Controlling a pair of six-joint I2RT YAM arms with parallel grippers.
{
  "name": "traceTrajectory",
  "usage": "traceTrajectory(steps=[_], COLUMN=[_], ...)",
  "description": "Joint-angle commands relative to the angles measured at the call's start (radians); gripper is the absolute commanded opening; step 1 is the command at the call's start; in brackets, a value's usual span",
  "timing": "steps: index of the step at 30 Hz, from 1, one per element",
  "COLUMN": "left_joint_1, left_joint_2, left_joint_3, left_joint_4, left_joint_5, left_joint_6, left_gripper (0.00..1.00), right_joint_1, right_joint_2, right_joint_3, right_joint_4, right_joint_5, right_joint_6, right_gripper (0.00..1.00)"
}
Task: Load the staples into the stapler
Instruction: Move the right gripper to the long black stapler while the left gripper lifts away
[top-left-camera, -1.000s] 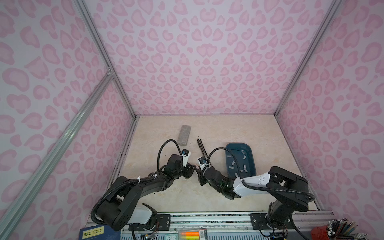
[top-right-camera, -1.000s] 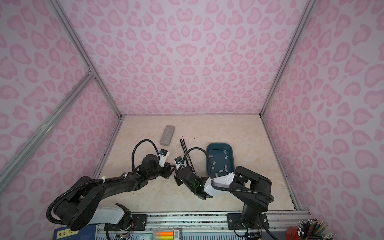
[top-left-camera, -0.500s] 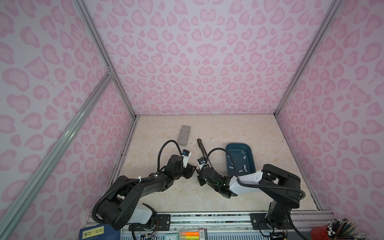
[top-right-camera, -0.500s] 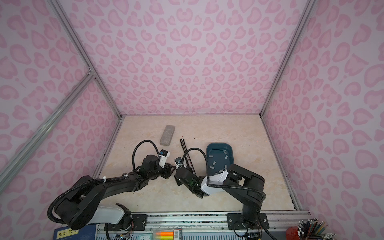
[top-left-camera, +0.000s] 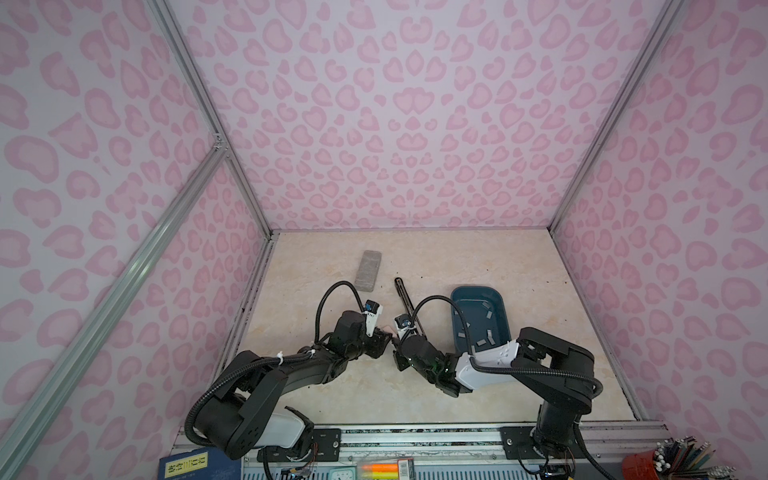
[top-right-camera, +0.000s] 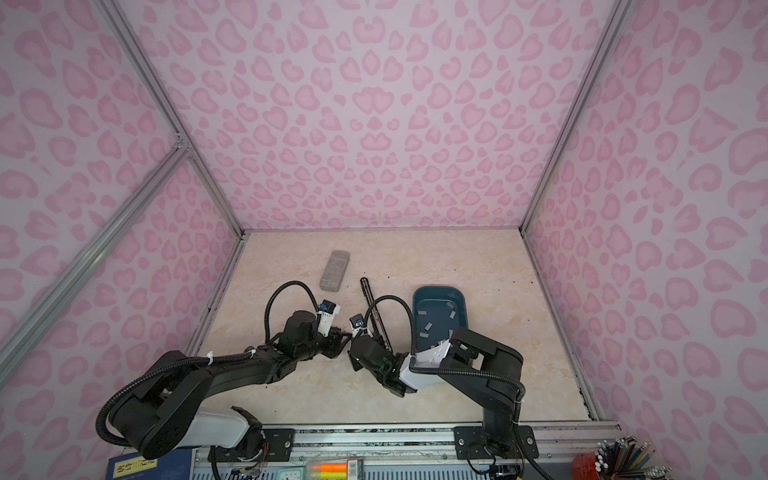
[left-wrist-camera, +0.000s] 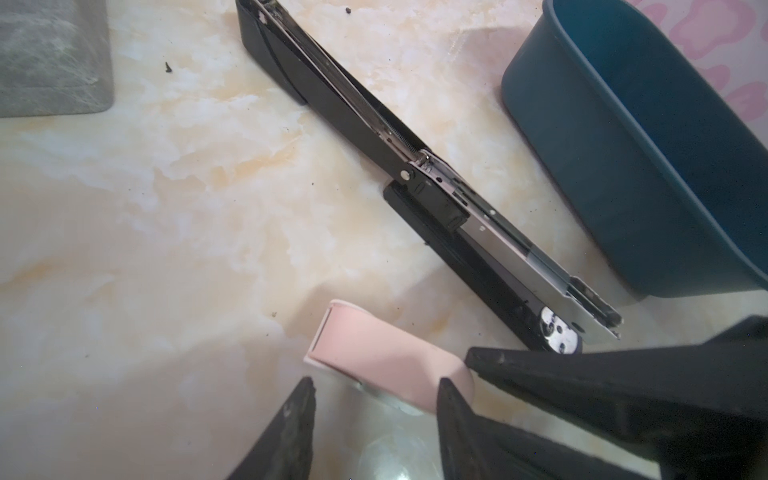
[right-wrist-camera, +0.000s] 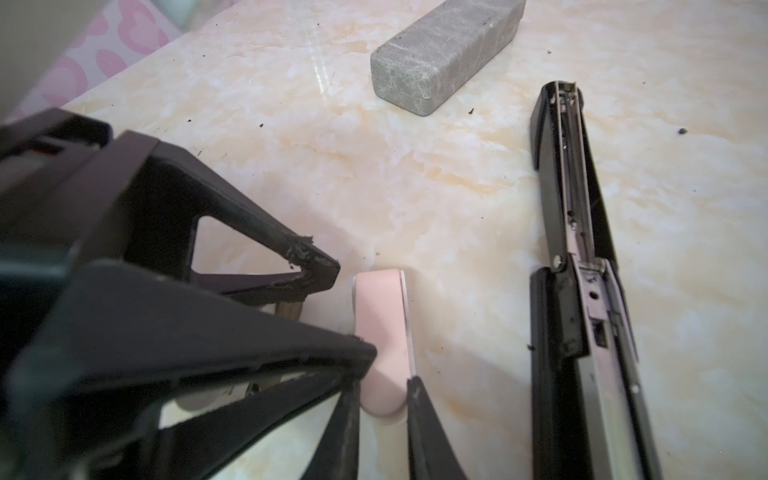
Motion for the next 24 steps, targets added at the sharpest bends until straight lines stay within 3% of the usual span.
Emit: traceTrajectory(steps=[1,14,24], left_joint_1=[0.001,0.000,0.000], left_joint_2=[0.009,0.010,-0.079], left_joint_3=[-0.002,-0.005,0.016], left_joint_4=[0.042,0.052,-0.013], left_joint_5=[0.014,0.017,-0.043], left_joint_6=[-0.001,-0.006,-0.015], left_gripper=[0.49,0.48,0.54], right_joint_1=[0.000,-0.002,0.002], right_joint_2=[0.027,0.058,-0.139], right_joint_3=[-0.014,-0.036,-0.027], right_joint_4=[-0.064,-0.031,-0.153], right_joint_5=[-0.014,-0.017,0.020], right_joint_6=[0.016,0.036,0.001], right_gripper=[0.19,0.18,0.27])
